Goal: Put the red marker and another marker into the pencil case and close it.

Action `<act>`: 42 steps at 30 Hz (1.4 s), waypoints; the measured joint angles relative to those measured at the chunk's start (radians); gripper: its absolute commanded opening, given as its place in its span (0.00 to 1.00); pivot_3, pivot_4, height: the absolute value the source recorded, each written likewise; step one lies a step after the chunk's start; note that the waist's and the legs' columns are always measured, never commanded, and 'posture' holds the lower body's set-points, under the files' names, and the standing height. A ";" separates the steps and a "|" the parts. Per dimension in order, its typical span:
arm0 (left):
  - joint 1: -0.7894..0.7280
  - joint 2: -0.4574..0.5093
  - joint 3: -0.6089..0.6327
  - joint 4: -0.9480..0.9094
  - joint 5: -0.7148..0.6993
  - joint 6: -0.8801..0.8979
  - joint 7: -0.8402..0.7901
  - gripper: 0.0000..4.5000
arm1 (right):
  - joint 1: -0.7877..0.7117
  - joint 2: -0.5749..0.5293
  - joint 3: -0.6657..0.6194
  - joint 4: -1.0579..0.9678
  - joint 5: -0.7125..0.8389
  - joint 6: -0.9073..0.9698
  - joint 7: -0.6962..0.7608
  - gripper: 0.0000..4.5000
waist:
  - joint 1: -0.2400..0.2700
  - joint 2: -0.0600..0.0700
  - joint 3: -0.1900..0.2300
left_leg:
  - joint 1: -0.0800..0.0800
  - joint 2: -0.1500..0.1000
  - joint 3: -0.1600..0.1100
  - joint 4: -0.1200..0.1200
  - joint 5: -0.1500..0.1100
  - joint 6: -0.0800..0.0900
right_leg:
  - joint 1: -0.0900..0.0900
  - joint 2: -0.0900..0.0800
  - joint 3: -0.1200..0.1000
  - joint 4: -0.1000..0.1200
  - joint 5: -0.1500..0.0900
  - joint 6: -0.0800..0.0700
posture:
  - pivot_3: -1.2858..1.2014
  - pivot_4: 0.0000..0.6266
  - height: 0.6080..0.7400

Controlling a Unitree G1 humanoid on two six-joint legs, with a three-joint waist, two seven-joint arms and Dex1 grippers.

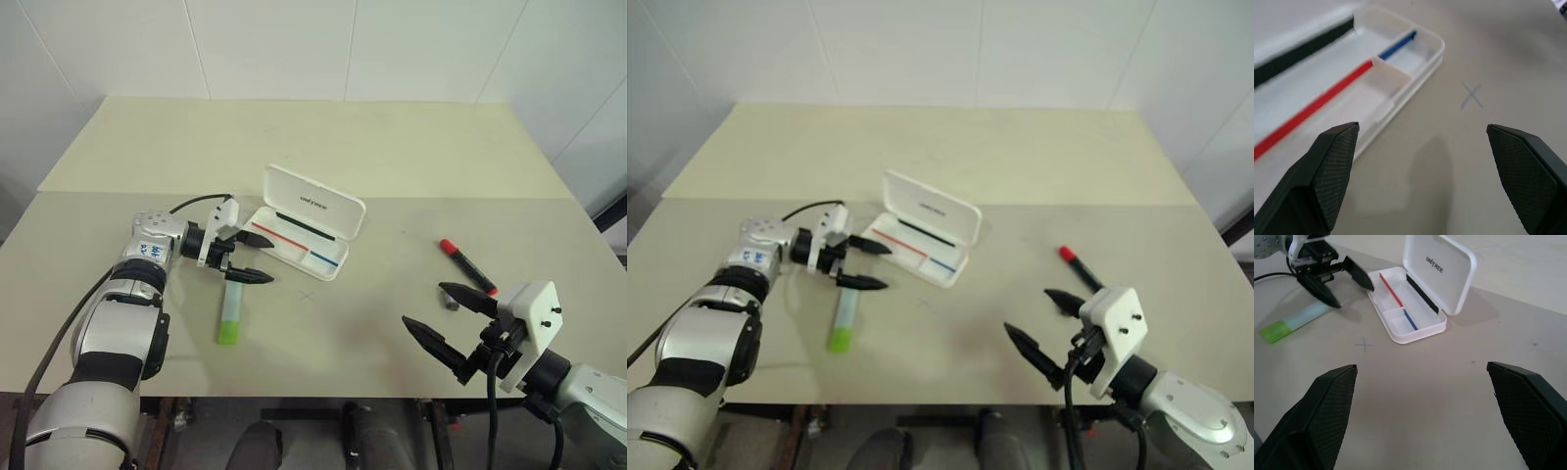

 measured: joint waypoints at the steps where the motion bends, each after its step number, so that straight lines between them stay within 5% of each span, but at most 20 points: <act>1: -0.005 0.000 -0.001 0.000 0.009 0.000 0.000 0.99 | 0.000 0.001 0.000 0.000 -0.001 -0.002 -0.002 1.00 | 0.000 0.000 0.000 | 0.000 0.000 0.000 0.000 0.000 0.000 | 0.000 0.000 0.000 0.000 0.000 0.000 | 0.52 0.24 1.00; 17: -0.036 -0.022 -0.041 0.026 0.161 -0.027 0.066 0.99 | -0.004 0.001 0.001 -0.012 -0.019 -0.005 -0.029 1.00 | -0.001 0.000 0.000 | 0.003 0.000 0.000 0.000 0.000 0.000 | 0.009 0.000 0.000 -0.006 0.000 0.000 | 0.52 0.24 1.00; 42: -0.048 -0.070 0.015 0.042 0.160 0.007 0.150 0.99 | -0.047 -0.009 0.002 -0.010 -0.020 0.001 -0.034 1.00 | 0.001 0.000 0.000 | 0.011 0.001 0.001 -0.001 0.000 0.000 | 0.016 0.000 0.000 -0.011 -0.001 -0.004 | 0.52 0.24 1.00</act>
